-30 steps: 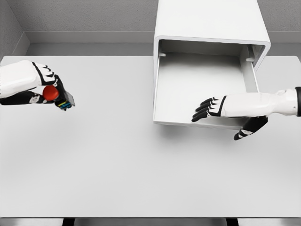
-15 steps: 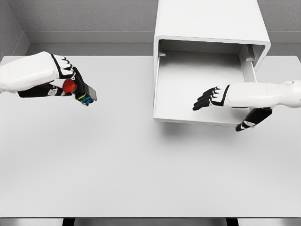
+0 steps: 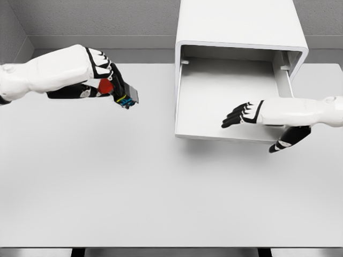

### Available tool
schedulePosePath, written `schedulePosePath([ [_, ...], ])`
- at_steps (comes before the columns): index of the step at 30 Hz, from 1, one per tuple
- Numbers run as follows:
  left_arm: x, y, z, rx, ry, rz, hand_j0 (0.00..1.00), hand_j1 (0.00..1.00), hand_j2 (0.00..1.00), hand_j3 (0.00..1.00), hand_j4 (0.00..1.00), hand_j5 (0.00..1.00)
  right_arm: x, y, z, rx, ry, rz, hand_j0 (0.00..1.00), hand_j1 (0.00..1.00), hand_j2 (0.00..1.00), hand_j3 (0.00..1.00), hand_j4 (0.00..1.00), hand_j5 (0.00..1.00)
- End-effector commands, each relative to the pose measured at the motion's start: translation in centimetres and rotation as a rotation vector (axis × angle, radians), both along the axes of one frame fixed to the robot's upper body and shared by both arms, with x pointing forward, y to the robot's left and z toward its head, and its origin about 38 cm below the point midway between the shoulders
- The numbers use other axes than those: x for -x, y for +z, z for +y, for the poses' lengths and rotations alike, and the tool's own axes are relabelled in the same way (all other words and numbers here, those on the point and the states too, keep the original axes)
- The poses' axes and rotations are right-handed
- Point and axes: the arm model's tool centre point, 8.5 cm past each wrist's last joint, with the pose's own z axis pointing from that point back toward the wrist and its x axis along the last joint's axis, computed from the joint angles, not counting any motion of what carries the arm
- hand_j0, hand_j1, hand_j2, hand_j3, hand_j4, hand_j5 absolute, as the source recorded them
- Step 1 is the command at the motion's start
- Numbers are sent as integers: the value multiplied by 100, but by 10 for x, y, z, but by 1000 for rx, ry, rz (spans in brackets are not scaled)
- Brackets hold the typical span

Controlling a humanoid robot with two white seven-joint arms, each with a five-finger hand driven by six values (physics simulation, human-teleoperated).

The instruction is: Slide open multi-storey tabletop storage cabinets and put open load switch and slide close multi-storey tabletop storage cabinets

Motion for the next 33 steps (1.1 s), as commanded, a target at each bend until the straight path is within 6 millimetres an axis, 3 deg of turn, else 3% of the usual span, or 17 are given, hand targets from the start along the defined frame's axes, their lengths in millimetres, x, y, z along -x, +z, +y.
schedulePosePath([
  [1,-1,-7,-11,14,-24,19,43,43,43,43,43,43,0,3,-3,-9,-15,-4,100,100,100,100,100,100],
  [8,-4,-1,-36,25,-82,-2,43,43,43,43,43,43,0,5,-6,-21,-27,-13,100,100,100,100,100,100],
  [13,-7,16,-49,47,-112,-47,43,43,43,43,43,43,1,-1,-5,-17,-26,3,100,100,100,100,100,100],
  [25,-18,23,-87,70,-180,-58,43,43,43,43,43,43,3,0,-12,-7,-42,4,100,100,100,100,100,100],
  [33,-26,9,-125,40,-219,-54,43,43,43,43,43,43,4,0,-17,-1,-52,4,100,100,100,100,100,100],
])
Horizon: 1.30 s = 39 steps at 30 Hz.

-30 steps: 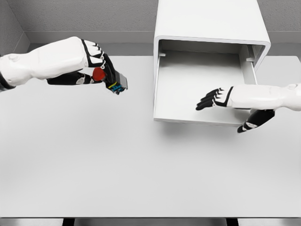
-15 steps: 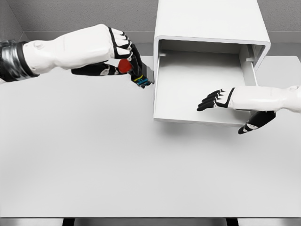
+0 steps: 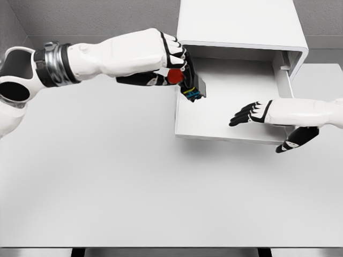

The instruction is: Slide open multi-storey tabletop storage cabinets and put open load switch and slide close multi-storey tabletop storage cabinets

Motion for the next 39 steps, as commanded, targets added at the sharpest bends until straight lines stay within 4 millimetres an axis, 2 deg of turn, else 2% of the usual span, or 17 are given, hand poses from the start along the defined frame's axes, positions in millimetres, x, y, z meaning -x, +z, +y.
schedulePosePath([
  [1,-3,-7,-12,-7,-7,11,43,43,43,43,43,43,0,2,-3,-3,-9,1,100,100,100,100,100,100],
  [7,-24,-31,-29,-46,24,58,44,44,44,44,44,44,1,2,-4,0,-13,1,100,100,100,100,100,100],
  [14,-24,-33,-36,-47,13,61,44,44,44,44,44,44,1,2,-4,-1,-14,0,100,100,100,100,100,100],
  [19,-34,-50,-51,-80,19,96,44,44,44,44,44,44,1,2,-5,0,-16,0,100,100,100,100,100,100],
  [25,-36,-57,-57,-94,26,98,45,45,45,45,45,45,1,2,-5,0,-15,0,100,100,100,100,100,100],
  [27,-37,-58,-55,-95,30,98,57,57,57,57,57,57,1,2,-5,0,-15,0,100,100,100,100,100,100],
  [29,-37,-57,-56,-94,30,98,85,85,85,85,85,85,1,2,-5,1,-16,1,100,100,100,100,100,100],
  [31,-37,-57,-56,-93,30,97,96,96,96,96,96,96,1,3,-5,1,-16,0,100,100,100,100,100,100],
  [39,-34,-55,-66,-78,9,98,100,100,100,100,100,100,1,3,-8,3,-23,-1,100,100,100,100,100,100],
])
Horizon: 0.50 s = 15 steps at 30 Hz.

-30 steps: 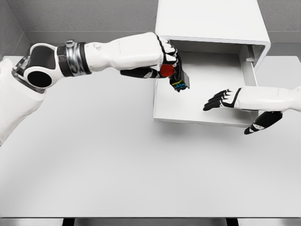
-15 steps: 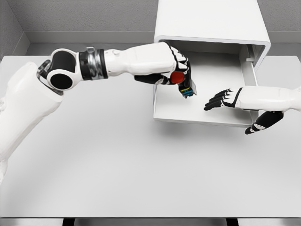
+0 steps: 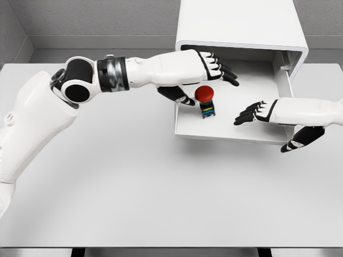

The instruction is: Slide open multi-storey tabletop storage cabinets and put open load switch and slide close multi-storey tabletop storage cabinets

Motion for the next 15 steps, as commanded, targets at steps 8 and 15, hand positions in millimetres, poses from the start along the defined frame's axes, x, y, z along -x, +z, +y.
schedulePosePath([
  [8,16,30,9,74,-63,-2,100,100,100,100,100,100,0,1,-1,-6,-7,1,100,100,100,100,100,100],
  [15,63,91,127,112,-48,63,100,100,100,100,100,100,0,-5,0,-27,-13,10,100,100,100,100,100,100],
])
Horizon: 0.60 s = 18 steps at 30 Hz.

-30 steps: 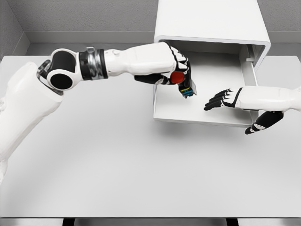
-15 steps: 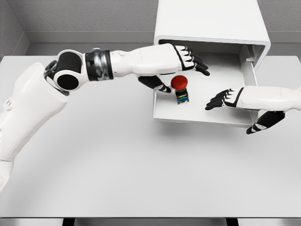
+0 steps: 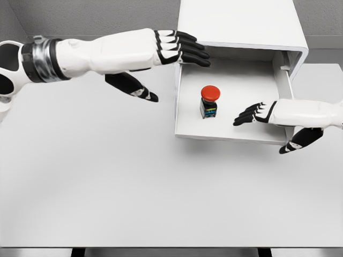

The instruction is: Slide open multi-storey tabletop storage cabinets and put open load switch and slide close multi-storey tabletop storage cabinets

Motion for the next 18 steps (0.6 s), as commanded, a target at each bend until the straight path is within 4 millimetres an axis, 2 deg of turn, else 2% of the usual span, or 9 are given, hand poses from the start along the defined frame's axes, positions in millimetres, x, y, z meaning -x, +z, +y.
schedulePosePath([
  [1,17,17,47,-3,43,50,100,100,100,100,100,100,0,-1,0,-6,-4,6,100,100,100,100,100,100],
  [2,17,17,56,-23,67,51,100,100,100,100,100,100,0,-2,0,-5,-4,8,100,100,100,100,100,100],
  [3,18,7,61,-51,79,79,100,100,100,100,100,100,0,-2,0,-5,-4,8,100,100,100,100,100,100],
  [5,19,-17,61,-96,74,153,100,100,100,100,100,100,0,-1,1,-10,-3,6,100,100,100,100,100,100],
  [9,22,-40,69,-116,93,212,100,100,100,100,100,100,-1,-3,4,-10,5,10,100,100,100,100,100,100],
  [11,23,-47,70,-117,96,232,100,100,100,100,100,100,-1,-5,6,-12,13,15,100,100,100,100,100,100],
  [17,22,-51,81,-135,129,241,100,100,100,100,100,100,-2,-6,10,-14,21,14,100,100,100,100,100,100],
  [18,23,-57,83,-135,132,257,100,100,100,100,100,100,-2,-5,10,-13,21,12,100,100,100,100,100,100],
])
